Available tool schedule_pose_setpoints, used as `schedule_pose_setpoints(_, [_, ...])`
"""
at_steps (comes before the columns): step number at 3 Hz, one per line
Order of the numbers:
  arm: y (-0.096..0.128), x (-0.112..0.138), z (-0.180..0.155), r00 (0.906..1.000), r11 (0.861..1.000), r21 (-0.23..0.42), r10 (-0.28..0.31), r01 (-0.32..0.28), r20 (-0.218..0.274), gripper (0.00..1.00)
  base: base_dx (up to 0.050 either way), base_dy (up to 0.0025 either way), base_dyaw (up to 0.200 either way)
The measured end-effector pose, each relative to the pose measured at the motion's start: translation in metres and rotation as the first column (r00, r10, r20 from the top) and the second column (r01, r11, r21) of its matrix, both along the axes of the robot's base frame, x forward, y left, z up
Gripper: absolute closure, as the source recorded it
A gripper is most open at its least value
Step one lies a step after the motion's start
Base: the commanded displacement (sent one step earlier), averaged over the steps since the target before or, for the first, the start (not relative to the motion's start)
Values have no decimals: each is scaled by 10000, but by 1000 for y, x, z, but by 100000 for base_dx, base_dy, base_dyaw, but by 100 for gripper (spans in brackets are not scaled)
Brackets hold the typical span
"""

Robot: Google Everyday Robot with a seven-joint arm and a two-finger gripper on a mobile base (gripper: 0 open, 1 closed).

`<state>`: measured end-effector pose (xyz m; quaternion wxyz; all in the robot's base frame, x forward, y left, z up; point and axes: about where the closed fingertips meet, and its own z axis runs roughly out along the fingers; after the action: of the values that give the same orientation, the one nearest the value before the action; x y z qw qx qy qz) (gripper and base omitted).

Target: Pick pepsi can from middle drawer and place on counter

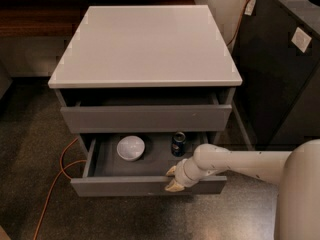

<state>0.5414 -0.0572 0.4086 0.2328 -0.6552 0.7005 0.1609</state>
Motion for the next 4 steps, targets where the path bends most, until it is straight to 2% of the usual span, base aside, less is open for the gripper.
schedule_pose_setpoints(1, [0, 0, 0, 10000, 10000, 0, 1, -1, -1, 61, 0, 0, 0])
schedule_pose_setpoints(2, [0, 0, 0, 10000, 10000, 0, 2, -2, -1, 84, 0, 0, 0])
schedule_pose_setpoints(3, [0, 0, 0, 10000, 10000, 0, 4, -4, -2, 100, 0, 0, 0])
schedule_pose_setpoints(4, [0, 0, 0, 10000, 10000, 0, 4, -4, -2, 100, 0, 0, 0])
